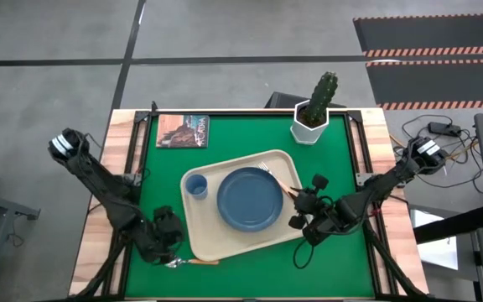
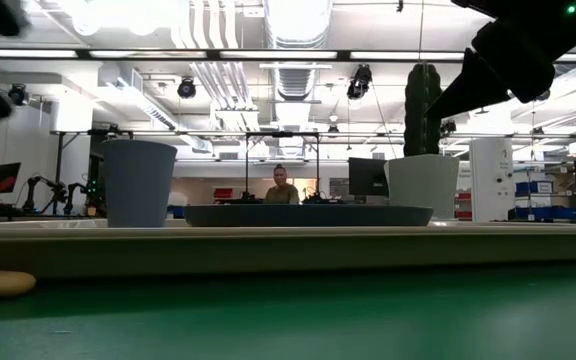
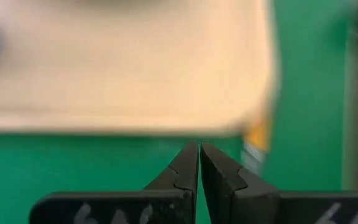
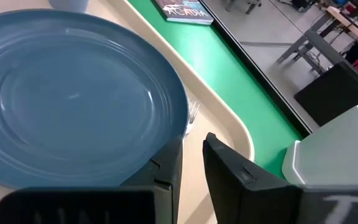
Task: Pick and place plate/cup/fork/spoon on tray
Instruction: Put the orange fork on the white serving tray on the left of the blue plate
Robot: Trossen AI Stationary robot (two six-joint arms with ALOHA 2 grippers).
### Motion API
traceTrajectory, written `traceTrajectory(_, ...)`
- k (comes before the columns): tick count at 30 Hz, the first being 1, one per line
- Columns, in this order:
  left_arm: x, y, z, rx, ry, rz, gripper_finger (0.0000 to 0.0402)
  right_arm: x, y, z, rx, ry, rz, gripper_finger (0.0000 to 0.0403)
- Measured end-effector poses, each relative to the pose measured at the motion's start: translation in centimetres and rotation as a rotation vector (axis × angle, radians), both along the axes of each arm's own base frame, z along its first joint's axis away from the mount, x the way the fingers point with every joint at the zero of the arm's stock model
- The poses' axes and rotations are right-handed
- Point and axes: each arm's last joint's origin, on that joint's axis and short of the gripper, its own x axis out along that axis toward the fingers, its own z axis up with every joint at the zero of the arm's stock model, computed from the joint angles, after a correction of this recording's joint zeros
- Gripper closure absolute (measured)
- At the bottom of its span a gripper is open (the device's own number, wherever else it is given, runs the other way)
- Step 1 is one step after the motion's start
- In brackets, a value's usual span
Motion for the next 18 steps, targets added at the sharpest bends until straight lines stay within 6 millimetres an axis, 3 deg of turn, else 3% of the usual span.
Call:
traceTrajectory(11, 1.1, 2.8, -4.1, 0.226, 0.032, 0.167, 0.0402, 0.0, 0.0, 0.0, 0.001, -0.001, -0.001, 0.0349)
traceTrajectory(18, 1.3, 3.8, -5.0, 0.298, 0.035, 0.218, 0.0402, 0.0, 0.0, 0.0, 0.009, -0.008, -0.006, 0.0349)
